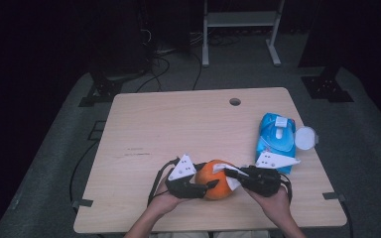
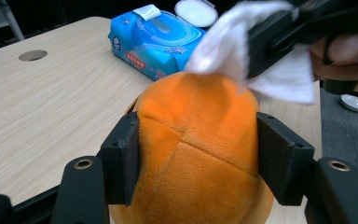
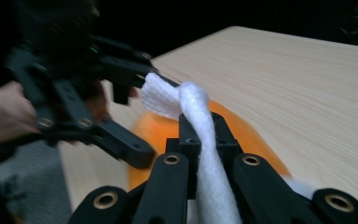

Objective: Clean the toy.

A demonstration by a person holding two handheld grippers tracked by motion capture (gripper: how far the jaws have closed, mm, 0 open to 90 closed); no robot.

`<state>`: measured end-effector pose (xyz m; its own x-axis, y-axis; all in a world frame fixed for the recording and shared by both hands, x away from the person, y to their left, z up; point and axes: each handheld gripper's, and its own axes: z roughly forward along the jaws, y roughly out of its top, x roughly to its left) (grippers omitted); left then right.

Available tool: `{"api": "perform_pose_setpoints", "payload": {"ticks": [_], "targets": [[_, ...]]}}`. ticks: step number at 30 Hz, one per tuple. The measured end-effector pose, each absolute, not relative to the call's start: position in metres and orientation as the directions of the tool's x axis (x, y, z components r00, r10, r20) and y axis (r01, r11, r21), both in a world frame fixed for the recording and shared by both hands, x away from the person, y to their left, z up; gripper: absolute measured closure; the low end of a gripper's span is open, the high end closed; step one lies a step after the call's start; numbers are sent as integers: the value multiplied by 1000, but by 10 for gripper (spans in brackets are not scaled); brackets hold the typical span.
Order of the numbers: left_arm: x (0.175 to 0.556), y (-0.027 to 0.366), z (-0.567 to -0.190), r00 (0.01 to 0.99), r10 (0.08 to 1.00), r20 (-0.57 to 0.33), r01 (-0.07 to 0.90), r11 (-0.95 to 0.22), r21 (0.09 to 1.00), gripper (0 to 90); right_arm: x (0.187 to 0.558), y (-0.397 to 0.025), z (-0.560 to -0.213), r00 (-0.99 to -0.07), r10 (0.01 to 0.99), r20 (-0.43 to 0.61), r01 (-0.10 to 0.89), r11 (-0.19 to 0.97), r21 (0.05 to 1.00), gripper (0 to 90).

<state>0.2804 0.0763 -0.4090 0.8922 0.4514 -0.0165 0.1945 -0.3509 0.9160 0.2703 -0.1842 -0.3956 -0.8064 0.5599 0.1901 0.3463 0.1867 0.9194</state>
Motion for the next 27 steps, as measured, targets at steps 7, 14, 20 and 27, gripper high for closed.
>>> {"api": "perform_pose_setpoints", "payload": {"ticks": [7, 14, 20, 27], "targets": [[281, 76, -408, 894, 448, -12, 190, -355, 915, 379, 283, -202, -416, -739, 631, 236, 424, 163, 891, 861], [275, 65, -411, 907, 421, 17, 162, -385, 909, 338, 272, -180, -400, -806, 559, 194, 355, 195, 914, 861], [277, 66, -413, 914, 405, -5, 170, -373, 912, 281, 277, -189, -408, -785, 572, 237, 406, 186, 895, 854], [278, 66, -414, 916, 402, -14, 175, -368, 913, 278, 272, -184, -402, -801, 566, 197, 380, 226, 897, 850]]}}
